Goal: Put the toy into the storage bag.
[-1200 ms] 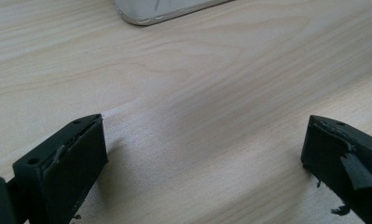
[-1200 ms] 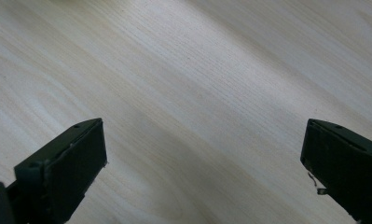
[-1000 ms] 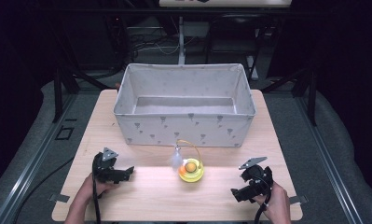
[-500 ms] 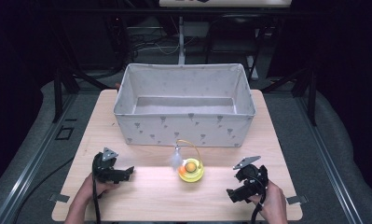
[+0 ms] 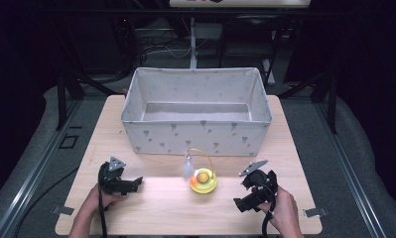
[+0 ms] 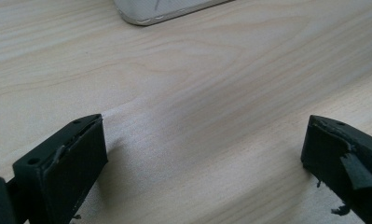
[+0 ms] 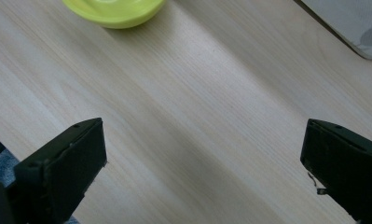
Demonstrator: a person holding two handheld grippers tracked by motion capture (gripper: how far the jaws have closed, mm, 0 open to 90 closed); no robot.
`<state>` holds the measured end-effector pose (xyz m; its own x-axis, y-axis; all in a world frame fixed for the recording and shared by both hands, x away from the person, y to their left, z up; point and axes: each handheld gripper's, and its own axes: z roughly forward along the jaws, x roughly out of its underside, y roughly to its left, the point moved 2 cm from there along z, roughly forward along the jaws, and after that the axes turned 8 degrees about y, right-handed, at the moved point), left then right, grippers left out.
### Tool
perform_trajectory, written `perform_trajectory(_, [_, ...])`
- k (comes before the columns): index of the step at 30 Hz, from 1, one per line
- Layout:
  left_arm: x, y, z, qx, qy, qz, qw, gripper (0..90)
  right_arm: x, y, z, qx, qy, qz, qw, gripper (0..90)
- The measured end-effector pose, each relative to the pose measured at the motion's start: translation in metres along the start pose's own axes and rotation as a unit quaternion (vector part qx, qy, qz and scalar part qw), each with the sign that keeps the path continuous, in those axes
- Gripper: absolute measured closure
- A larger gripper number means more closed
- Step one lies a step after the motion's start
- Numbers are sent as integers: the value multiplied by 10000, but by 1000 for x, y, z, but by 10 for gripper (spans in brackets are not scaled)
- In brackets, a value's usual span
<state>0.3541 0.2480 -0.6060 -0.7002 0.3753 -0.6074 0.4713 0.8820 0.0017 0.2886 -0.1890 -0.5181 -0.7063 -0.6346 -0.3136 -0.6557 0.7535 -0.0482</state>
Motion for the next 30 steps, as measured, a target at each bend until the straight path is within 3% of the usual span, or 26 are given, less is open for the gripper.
perform_trajectory(15, [0,0,0,0,-10,-9,10000,1,-39,11,-8,-33,56,-453,9990,1])
perform_trajectory(30, [0,0,0,0,-10,-9,10000,1,-82,21,-19,-151,45,-948,9954,0])
